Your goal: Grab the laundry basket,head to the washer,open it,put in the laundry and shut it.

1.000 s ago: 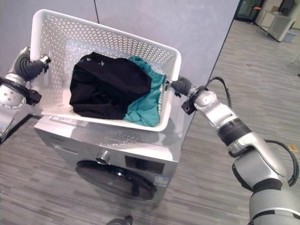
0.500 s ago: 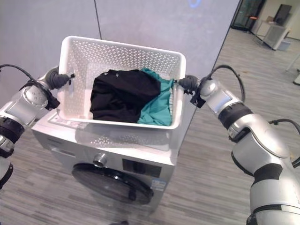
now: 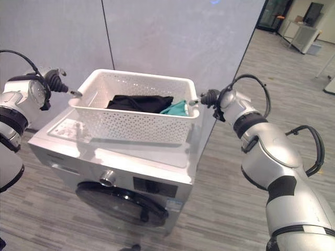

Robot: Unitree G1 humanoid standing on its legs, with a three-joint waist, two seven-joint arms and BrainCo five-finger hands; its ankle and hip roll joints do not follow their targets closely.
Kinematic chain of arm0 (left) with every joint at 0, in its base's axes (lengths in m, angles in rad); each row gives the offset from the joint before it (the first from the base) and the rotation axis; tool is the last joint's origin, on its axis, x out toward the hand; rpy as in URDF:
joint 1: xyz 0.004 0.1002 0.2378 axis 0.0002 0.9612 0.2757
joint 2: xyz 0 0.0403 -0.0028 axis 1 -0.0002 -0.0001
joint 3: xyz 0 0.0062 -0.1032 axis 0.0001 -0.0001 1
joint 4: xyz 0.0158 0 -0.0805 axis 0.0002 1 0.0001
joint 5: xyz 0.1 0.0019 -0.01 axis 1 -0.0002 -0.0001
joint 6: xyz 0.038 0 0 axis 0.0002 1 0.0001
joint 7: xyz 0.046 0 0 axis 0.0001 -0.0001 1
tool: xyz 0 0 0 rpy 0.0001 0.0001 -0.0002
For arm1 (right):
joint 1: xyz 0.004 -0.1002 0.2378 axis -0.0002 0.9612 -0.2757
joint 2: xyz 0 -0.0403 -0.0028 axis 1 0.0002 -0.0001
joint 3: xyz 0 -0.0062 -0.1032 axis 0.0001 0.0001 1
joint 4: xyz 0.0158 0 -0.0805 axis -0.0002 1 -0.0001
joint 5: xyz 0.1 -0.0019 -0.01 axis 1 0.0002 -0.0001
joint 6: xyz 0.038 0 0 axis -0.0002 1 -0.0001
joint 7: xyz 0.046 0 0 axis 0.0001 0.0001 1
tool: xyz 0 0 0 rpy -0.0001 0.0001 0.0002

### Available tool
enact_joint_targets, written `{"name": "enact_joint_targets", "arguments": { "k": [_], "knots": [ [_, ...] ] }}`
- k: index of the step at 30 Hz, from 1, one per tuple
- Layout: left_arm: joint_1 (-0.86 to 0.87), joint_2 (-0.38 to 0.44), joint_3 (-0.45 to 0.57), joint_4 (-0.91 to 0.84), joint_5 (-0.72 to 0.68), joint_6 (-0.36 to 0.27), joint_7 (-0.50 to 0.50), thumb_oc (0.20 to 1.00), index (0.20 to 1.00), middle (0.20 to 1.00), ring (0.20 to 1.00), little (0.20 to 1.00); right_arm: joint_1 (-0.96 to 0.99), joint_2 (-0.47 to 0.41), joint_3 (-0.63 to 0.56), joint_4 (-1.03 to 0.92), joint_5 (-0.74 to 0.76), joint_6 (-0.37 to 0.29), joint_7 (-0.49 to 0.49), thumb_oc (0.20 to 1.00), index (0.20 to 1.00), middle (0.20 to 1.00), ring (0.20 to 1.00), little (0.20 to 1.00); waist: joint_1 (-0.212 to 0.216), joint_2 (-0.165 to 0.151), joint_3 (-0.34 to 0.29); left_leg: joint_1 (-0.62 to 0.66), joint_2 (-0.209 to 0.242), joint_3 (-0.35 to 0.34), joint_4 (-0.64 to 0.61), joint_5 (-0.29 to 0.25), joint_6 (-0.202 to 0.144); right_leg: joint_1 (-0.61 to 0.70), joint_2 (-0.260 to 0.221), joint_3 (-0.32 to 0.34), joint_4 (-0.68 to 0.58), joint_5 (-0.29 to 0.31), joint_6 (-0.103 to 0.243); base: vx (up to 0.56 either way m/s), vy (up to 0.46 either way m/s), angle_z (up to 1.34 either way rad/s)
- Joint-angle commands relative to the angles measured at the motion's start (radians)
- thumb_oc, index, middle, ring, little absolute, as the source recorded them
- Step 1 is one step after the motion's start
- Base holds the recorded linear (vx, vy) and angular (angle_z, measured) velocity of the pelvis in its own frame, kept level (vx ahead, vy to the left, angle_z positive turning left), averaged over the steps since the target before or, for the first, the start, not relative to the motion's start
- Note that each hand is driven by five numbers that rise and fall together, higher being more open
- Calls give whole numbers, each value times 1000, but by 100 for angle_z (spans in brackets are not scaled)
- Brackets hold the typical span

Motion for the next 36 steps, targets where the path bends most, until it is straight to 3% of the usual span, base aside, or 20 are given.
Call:
{"name": "enact_joint_targets", "arguments": {
  "k": [1,4,5,7,9,12,13,14,15,16,17,19,20,24,27,31,32,33,34,36],
  "knots": [
    [-185,72,-67,64,73,-23,-28,1000,1000,1000,1000,1000,-176,-94,38,85,-14,-28,-4,1000,1000,1000,1000,1000,34,22,-4,80,59,12,-12,-107,17,57,-104,-50,-96,59,112,49,15,-13],
    [-214,66,-38,100,35,-22,18,1000,1000,1000,1000,1000,-188,-114,9,86,46,-34,-27,1000,1000,1000,1000,1000,37,21,-8,85,59,10,-12,-106,15,64,-106,-54,-96,58,113,42,-10,-9],
    [-230,75,42,119,-54,-32,100,1000,1000,1000,1000,1000,-212,-147,-40,78,161,-51,-72,1000,1000,1000,1000,1000,39,17,-14,86,58,6,-13,-105,12,69,-108,-61,-99,56,112,0,0,0],
    [-221,79,84,118,-89,-32,129,1000,1000,1000,1000,1000,-216,-160,-58,68,204,-54,-86,1000,1000,1000,1000,1000,40,17,-15,88,57,2,-14,-105,11,74,-108,-65,-101,56,111,37,-25,0],
    [-169,131,280,40,-259,-51,241,1000,1000,1000,1000,1000,-205,-246,-180,9,388,-87,-144,1000,1000,1000,1000,1000,41,8,-18,88,57,-6,-18,-106,8,83,-108,-77,-110,54,109,42,-35,4],
    [2,222,535,-134,-333,-75,358,1000,1000,1000,1000,1000,-111,-356,-324,-76,434,-139,-208,1000,1000,1000,1000,1000,35,2,-16,92,56,-11,-21,-112,7,91,-108,-80,-120,49,106,25,-17,5],
    [33,225,562,-150,-328,-70,362,1000,1000,1000,1000,1000,-105,-356,-320,-84,432,-137,-211,1000,1000,1000,1000,1000,33,9,-21,94,56,-11,-22,-112,7,92,-109,-81,-120,49,106,-13,-2,4],
    [124,265,677,-221,-344,-83,406,1000,1000,1000,1000,1000,-45,-404,-404,-149,435,-154,-243,1000,1000,1000,1000,1000,31,0,-16,88,53,-12,-23,-107,8,88,-111,-78,-125,54,103,-8,-1,7],
    [414,329,954,-374,-319,-86,463,1000,1000,1000,1000,1000,121,-485,-546,-313,379,-177,-283,1000,1000,1000,1000,1000,24,0,-22,89,51,-11,-30,-108,9,87,-111,-73,-134,56,100,1,1,8],
    [561,350,1089,-426,-296,-82,492,1000,1000,1000,1000,1000,227,-521,-629,-398,332,-189,-308,1000,1000,1000,1000,1000,20,2,-24,91,52,-9,-34,-111,11,87,-111,-68,-138,55,99,40,-3,3],
    [629,349,1147,-454,-289,-76,492,1000,1000,1000,1000,1000,238,-516,-627,-415,327,-184,-311,1000,1000,1000,1000,1000,13,11,-31,98,54,-7,-36,-115,10,91,-108,-67,-138,51,99,38,-3,-7],
    [932,330,1402,-519,-235,-66,524,1000,1000,1000,1000,1000,478,-542,-815,-571,245,-198,-342,1000,1000,1000,1000,1000,7,19,-27,99,53,-4,-39,-117,13,87,-110,-57,-145,54,96,2,0,-19],
    [1207,264,1624,-560,-213,-63,547,1000,1000,1000,1000,1000,714,-514,-987,-670,195,-205,-357,1000,1000,1000,1000,1000,-6,33,-23,103,53,-2,-39,-123,16,85,-111,-44,-151,55,92,0,4,-13],
    [1414,171,1782,-588,-212,-59,565,1000,1000,1000,1000,1000,919,-452,-1109,-748,144,-194,-359,1000,1000,1000,1000,1000,-24,38,-23,110,55,0,-42,-131,17,91,-110,-40,-159,52,90,0,-9,-17],
    [1647,-18,2000,-564,-233,-50,635,1000,1000,1000,1000,1000,1300,-293,-1321,-883,27,-173,-359,1000,1000,1000,1000,1000,-46,50,-10,106,56,4,-43,-132,19,85,-109,-25,-175,56,84,-31,-29,-1],
    [1712,-125,2000,-485,-246,-42,630,1000,1000,1000,1000,1000,1430,-159,-1327,-887,20,-167,-336,1000,1000,1000,1000,1000,-51,52,-1,98,56,1,-44,-129,16,85,-108,-25,-192,62,83,-43,-31,0],
    [1722,-223,1927,-418,-265,-48,597,1000,1000,1000,1000,1000,1494,-73,-1297,-857,45,-165,-317,1000,1000,1000,1000,1000,-54,52,15,92,56,-3,-36,-131,14,87,-108,-23,-197,64,79,-23,-35,2],
    [1721,-223,1925,-415,-265,-49,597,1000,1000,1000,1000,1000,1495,-73,-1298,-857,45,-165,-317,1000,1000,1000,1000,1000,-53,52,11,93,57,-4,-39,-136,14,89,-107,-23,-200,59,80,-87,-61,1],
    [1693,-315,1825,-301,-323,-57,543,1000,1000,1000,1000,1000,1521,-12,-1232,-799,48,-157,-298,1000,1000,1000,1000,1000,-58,50,23,83,55,-6,-35,-131,12,85,-106,-22,-204,63,76,-56,-42,2],
    [1665,-343,1767,-227,-346,-68,520,1000,1000,1000,1000,1000,1520,6,-1200,-764,49,-158,-292,1000,1000,1000,1000,1000,-59,51,26,78,55,-8,-31,-129,11,83,-106,-24,-204,63,74,-72,-38,1]
  ]
}}
